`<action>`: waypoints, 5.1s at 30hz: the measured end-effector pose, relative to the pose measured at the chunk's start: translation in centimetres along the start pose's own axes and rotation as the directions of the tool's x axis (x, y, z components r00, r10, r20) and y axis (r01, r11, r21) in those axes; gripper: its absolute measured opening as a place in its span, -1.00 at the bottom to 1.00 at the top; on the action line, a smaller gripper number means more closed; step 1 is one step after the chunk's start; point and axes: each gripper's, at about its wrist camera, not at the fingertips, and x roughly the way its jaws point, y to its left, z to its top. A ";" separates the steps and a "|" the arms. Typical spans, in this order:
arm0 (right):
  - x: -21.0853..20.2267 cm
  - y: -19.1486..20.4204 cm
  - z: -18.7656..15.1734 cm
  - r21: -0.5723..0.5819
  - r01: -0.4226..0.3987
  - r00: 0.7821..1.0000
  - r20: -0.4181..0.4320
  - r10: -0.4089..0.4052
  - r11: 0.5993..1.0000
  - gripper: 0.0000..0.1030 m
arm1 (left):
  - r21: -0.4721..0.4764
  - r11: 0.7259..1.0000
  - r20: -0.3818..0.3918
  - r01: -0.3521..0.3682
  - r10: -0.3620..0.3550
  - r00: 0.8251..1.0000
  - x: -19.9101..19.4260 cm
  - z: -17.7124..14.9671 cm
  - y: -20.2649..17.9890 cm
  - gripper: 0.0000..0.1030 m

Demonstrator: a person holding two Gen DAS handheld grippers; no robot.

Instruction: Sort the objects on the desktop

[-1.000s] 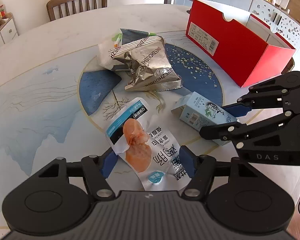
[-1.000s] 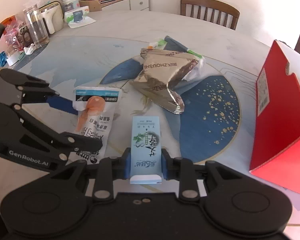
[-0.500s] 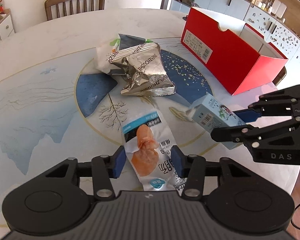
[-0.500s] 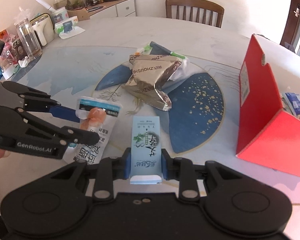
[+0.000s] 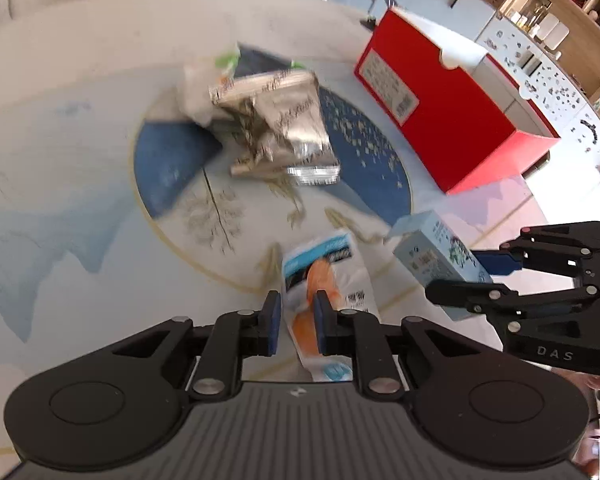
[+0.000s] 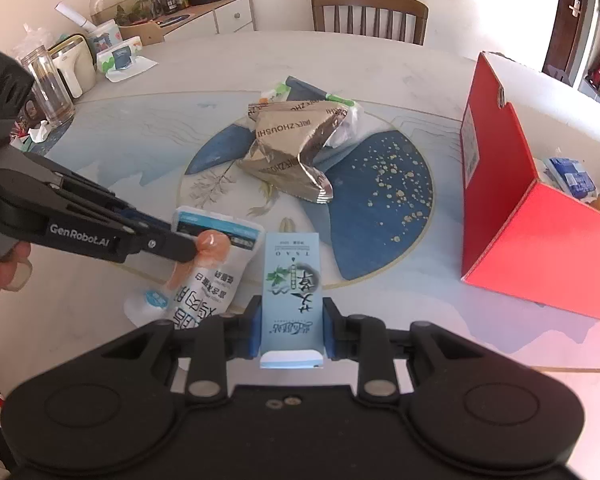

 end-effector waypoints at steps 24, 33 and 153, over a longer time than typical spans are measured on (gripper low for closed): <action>-0.4 -4.0 -1.0 -0.052 -0.063 0.998 -0.024 0.062 0.997 -0.46 | 0.124 0.946 -0.003 -0.299 0.302 0.953 3.1 -1.5 -8.6 0.60; -1.1 -4.9 -1.3 -0.092 -0.082 0.996 -0.038 0.078 0.992 -0.47 | 0.135 0.942 0.044 -0.308 0.304 0.952 3.0 -1.4 -9.9 -0.08; -2.3 -28.5 3.7 0.200 0.268 0.963 -0.066 -0.260 0.942 -0.43 | 0.378 0.919 0.003 -0.111 0.119 0.993 16.0 19.6 -26.7 0.19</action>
